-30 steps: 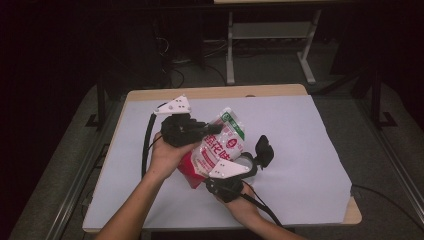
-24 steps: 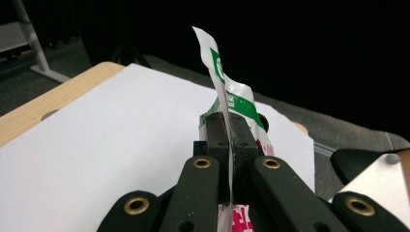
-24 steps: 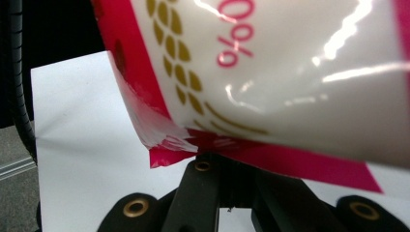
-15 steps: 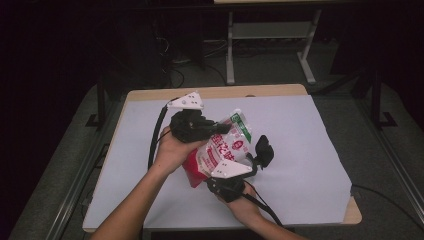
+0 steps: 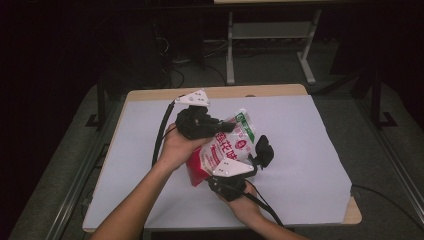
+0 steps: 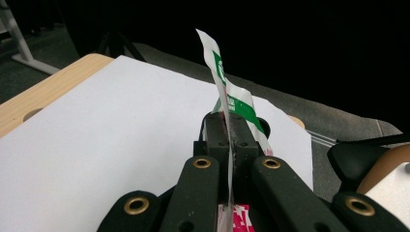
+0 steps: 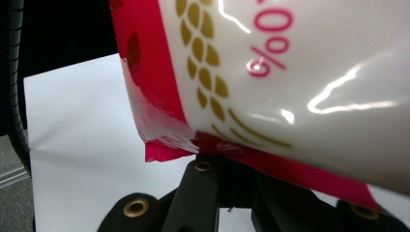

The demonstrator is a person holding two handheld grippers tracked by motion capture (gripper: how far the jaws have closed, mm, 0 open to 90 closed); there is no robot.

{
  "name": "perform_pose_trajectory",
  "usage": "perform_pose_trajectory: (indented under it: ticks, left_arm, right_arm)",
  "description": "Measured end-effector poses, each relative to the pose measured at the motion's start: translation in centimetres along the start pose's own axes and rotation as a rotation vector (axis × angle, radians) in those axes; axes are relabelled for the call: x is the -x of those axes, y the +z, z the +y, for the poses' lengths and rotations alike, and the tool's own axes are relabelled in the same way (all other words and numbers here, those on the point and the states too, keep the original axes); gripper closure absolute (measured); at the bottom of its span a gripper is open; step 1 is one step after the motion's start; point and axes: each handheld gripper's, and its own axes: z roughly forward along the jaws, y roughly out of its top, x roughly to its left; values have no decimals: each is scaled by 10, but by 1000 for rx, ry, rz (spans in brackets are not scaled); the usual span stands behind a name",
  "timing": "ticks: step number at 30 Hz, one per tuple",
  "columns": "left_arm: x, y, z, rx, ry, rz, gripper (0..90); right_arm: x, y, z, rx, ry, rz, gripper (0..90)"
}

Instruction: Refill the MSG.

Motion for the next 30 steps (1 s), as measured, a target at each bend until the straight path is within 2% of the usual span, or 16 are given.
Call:
perform_pose_trajectory:
  ticks: [14,30]
  left_arm:
    - [-1,9,5,-7,1,10,900]
    - [1,16,7,-22,9,15,900]
  right_arm:
    - [4,0,-1,12,34,-16,899]
    - [5,1,-1,19,37,-24,899]
